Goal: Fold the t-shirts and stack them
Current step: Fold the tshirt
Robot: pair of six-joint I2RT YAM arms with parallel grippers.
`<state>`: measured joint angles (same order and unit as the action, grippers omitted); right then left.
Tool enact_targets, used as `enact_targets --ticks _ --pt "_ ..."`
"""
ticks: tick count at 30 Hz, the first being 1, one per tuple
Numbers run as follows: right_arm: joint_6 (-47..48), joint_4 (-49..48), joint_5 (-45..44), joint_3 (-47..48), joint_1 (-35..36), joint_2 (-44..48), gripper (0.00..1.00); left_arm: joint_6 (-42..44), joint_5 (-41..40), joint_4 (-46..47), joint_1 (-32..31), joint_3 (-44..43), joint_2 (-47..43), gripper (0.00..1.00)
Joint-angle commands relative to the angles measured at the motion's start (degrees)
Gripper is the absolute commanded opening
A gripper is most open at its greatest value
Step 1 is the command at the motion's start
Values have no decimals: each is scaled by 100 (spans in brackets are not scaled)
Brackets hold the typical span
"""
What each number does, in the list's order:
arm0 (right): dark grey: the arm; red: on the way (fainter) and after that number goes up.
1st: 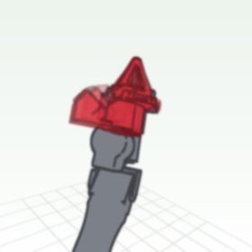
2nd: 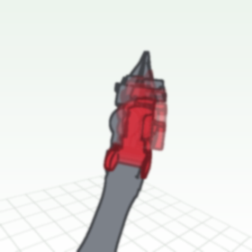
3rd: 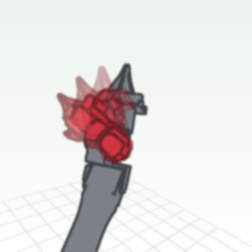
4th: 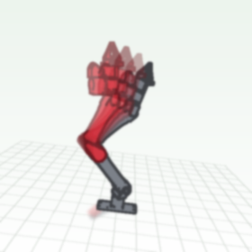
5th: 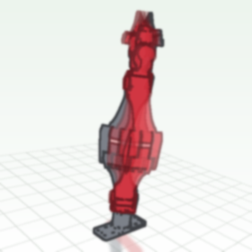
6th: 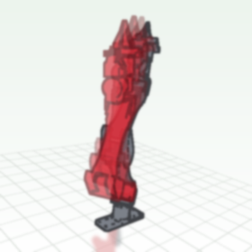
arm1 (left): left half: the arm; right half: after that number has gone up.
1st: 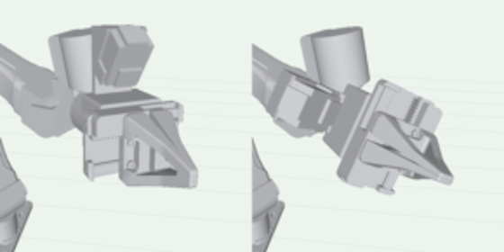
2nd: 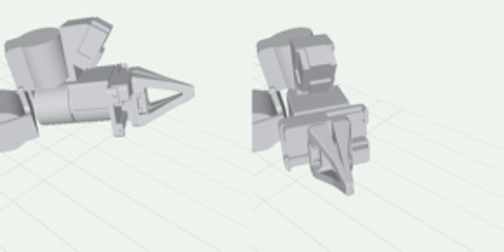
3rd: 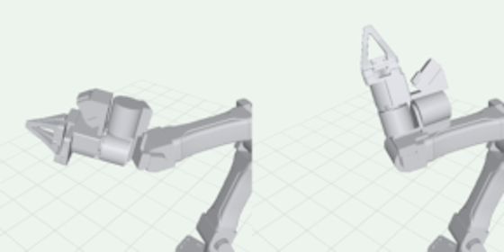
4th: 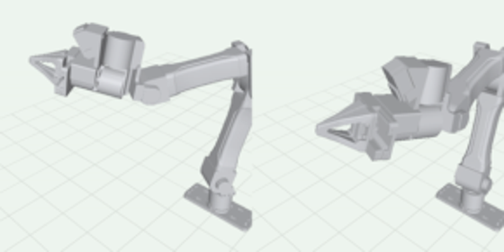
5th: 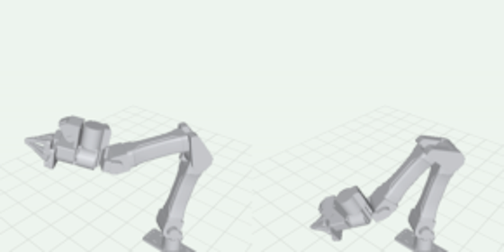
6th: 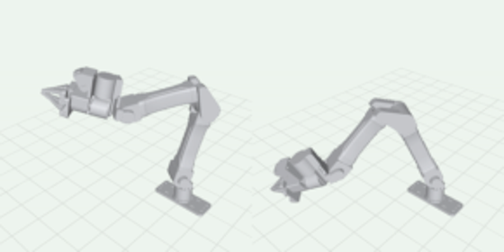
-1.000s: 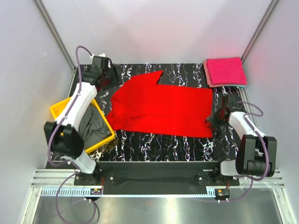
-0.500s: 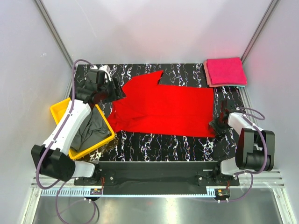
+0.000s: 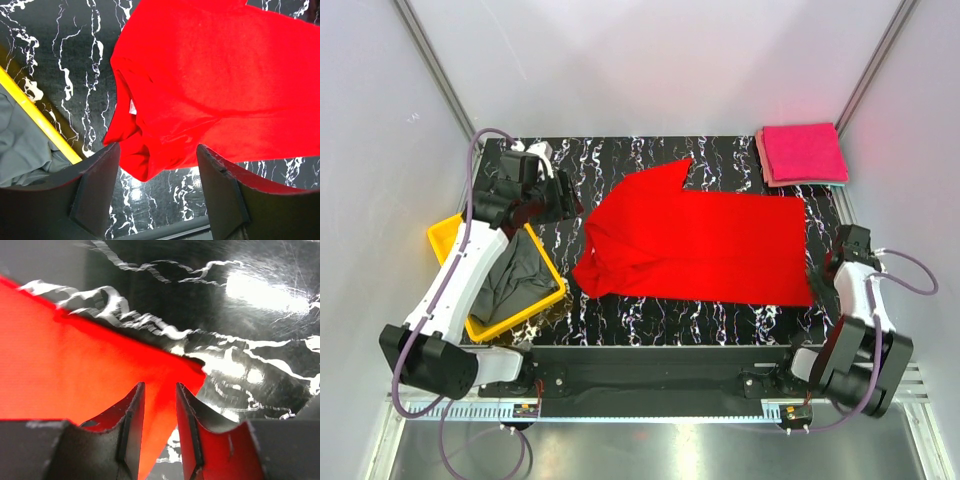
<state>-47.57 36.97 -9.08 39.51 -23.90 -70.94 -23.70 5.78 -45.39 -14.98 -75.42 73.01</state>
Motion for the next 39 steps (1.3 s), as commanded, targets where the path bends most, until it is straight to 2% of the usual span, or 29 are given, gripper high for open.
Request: enact_targets --ticks 1,3,4,7,8,9,11,12,14,15,18,23,27,30,35,39 --pt "406 232 239 487 130 588 38 217 185 -31 170 -333 151 68" --pt "642 249 302 935 437 721 39 191 553 -32 443 -342 266 68" --pt "705 197 250 1101 1065 765 40 138 712 20 557 -272 318 68" --pt "995 -135 -58 1682 2298 574 43 -204 1337 362 1031 79 258 68" --pt "1091 -320 133 1875 3068 450 44 -448 1451 477 1293 202 222 68" --pt "1344 -566 422 1929 3337 293 44 -599 1791 643 1453 342 179 68" --pt "1662 -1313 1369 2182 3846 -392 44 -1176 2058 1215 2065 685 117 67" --pt "1959 -1428 1391 2332 4449 -647 44 -1389 2224 1338 2270 738 134 67" --pt "2303 -1526 938 2883 5155 -1403 44 -1898 2497 1707 2770 748 196 67" --pt "2662 -1535 734 3070 5794 -1640 44 -1997 2481 1813 2851 687 213 67" --pt "3226 -1623 618 3747 6579 -2581 44 -2165 2646 1858 2940 441 519 67" --pt "3746 -1562 768 4897 7293 -3979 45 -2218 2990 2306 2940 905 530 67" --pt "4010 -1500 443 5628 7602 -4709 48 -2033 2762 2420 2940 1292 363 67" --pt "3967 -1473 145 6164 7690 -5349 49 -1884 2622 2272 2940 1258 441 67" --pt "4071 -1315 -629 6833 7734 -5940 49 -1717 2428 2113 2940 1126 503 67" --pt "4177 -1473 -481 6913 7734 -6072 49 -1681 2261 2095 2940 1099 433 67"
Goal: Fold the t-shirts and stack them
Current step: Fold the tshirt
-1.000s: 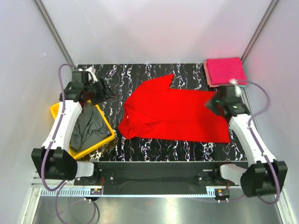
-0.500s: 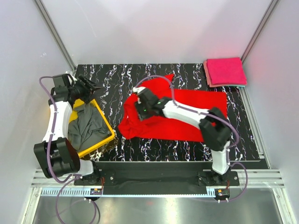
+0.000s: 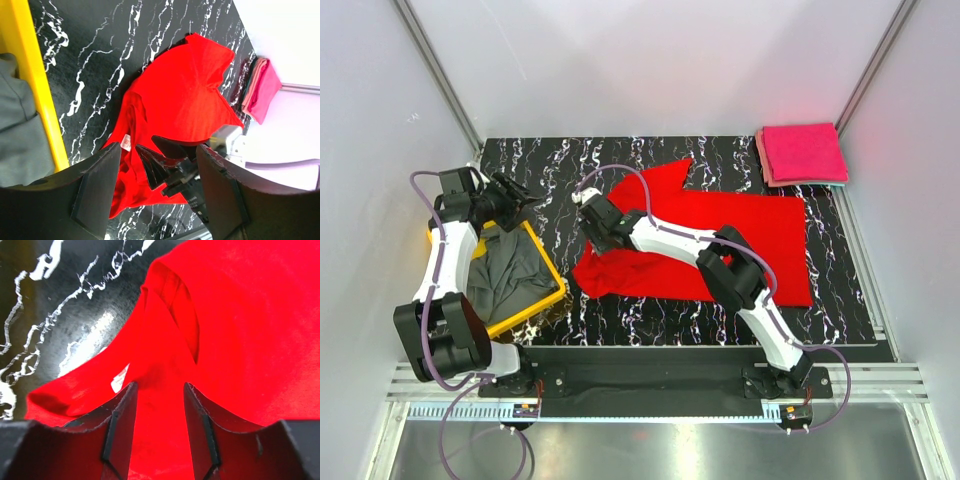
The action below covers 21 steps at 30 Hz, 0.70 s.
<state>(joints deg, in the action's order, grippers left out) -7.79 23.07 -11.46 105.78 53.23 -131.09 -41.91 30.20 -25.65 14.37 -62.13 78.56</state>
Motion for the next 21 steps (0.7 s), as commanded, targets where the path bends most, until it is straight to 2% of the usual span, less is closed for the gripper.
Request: enact_targets --ticks 1,12,15,21 --pt "199 -109 -164 312 20 -92 49 148 -215 104 4 -238 -122 67" --pt "-38 -189 65 461 21 -285 50 271 -471 60 13 -168 -201 67" --pt "-38 -171 4 479 20 -347 45 262 -462 78 -4 -133 -192 67" --pt "50 -198 -93 514 20 -330 21 412 -830 -97 -4 -124 -289 67"
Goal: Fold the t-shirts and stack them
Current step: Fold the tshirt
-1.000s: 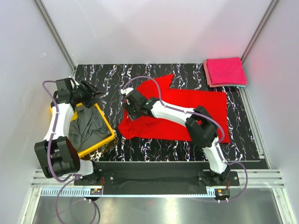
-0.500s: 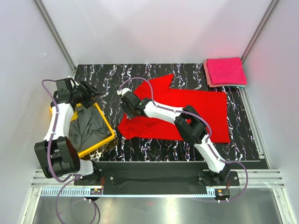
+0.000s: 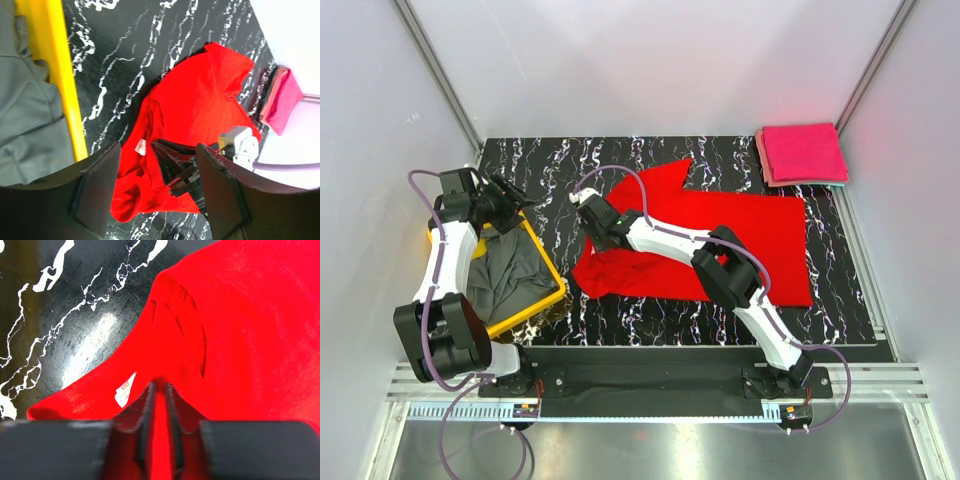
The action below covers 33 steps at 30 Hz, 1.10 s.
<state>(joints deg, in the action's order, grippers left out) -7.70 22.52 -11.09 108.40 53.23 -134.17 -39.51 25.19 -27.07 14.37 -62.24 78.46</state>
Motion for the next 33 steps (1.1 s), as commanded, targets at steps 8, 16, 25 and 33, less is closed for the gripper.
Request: enact_targets --ticks 8,16,25,33 --pt "120 -134 -227 200 20 268 0 329 -673 -88 -39 -175 -419 67" --pt "155 -371 -270 -90 12 716 0 382 -788 -132 -66 -78 -436 67" --pt "41 -547 -841 -459 -260 1191 0 716 -1437 -386 -408 -166 -445 67" --pt "-249 -792 -1035 -969 -726 1665 0 936 -2053 -668 -804 -96 -463 65"
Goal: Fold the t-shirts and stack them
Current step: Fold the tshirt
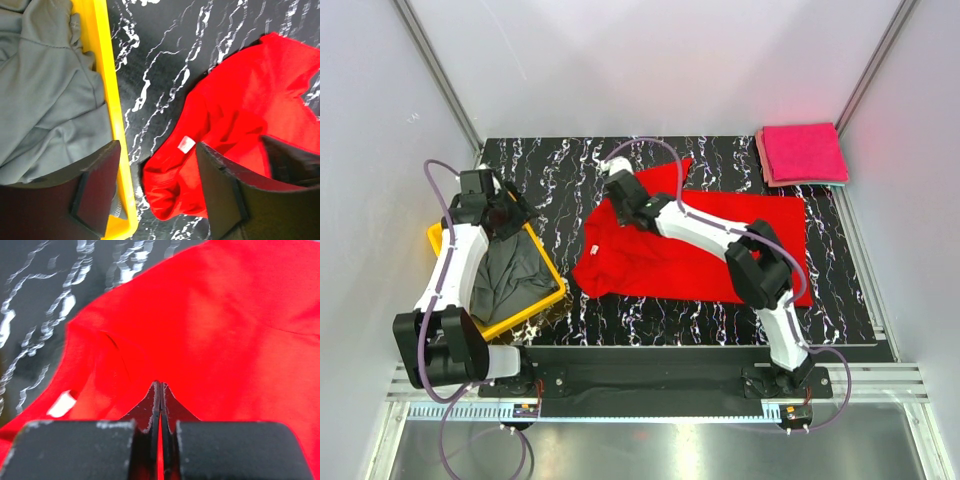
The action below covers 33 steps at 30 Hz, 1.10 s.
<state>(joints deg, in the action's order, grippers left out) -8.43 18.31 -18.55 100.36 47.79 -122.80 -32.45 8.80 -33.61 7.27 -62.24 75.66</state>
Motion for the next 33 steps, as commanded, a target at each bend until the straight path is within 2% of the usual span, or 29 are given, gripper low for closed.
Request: enact_targets --ticks 1,6,8,10,12,13,14,16,18,20,21,25,31,32,33 --pt "-212 -432 -281 -357 -287 590 0 308 -405 -23 -198 -52 -192 64" --pt "-335 -740 -281 -780 -516 942 0 599 33 -85 -585 194 -174 54" --pt "-361 -802 -264 -921 -569 1021 0 625 174 -111 -692 264 -96 45" --pt "-388 -881 -194 -991 -639 1092 0 721 464 -129 -1050 317 -60 40" --pt "-379 -864 86 -1018 -718 1118 0 888 570 -304 -1366 370 -77 40" --pt "-353 -812 854 -975 -753 1101 0 959 553 -348 -1429 405 -112 42" --pt "-231 -741 1227 -922 -771 1066 4 933 535 -375 -1447 519 -243 44" --pt "-55 -688 1833 -930 -762 943 19 776 483 -340 -1447 651 -393 45" --pt "-115 -706 2100 -913 -771 733 32 687 526 -235 -1447 783 -561 48" --pt "-220 -627 2171 -702 -762 522 37 661 605 -234 -1447 801 -622 49" --pt "-247 -548 2162 -623 -745 338 43 661 719 -243 -1447 792 -622 49" --pt "-125 -512 2302 -386 -692 -102 52 784 948 -199 -1447 801 -797 50" --pt "148 -196 2242 71 -683 -613 52 757 940 -243 -1447 678 -921 51" --pt "166 -161 2224 107 -683 -648 37 775 940 -260 -1447 678 -921 51" --pt "166 -204 2206 98 -683 -596 28 775 905 -269 -1447 678 -921 51"
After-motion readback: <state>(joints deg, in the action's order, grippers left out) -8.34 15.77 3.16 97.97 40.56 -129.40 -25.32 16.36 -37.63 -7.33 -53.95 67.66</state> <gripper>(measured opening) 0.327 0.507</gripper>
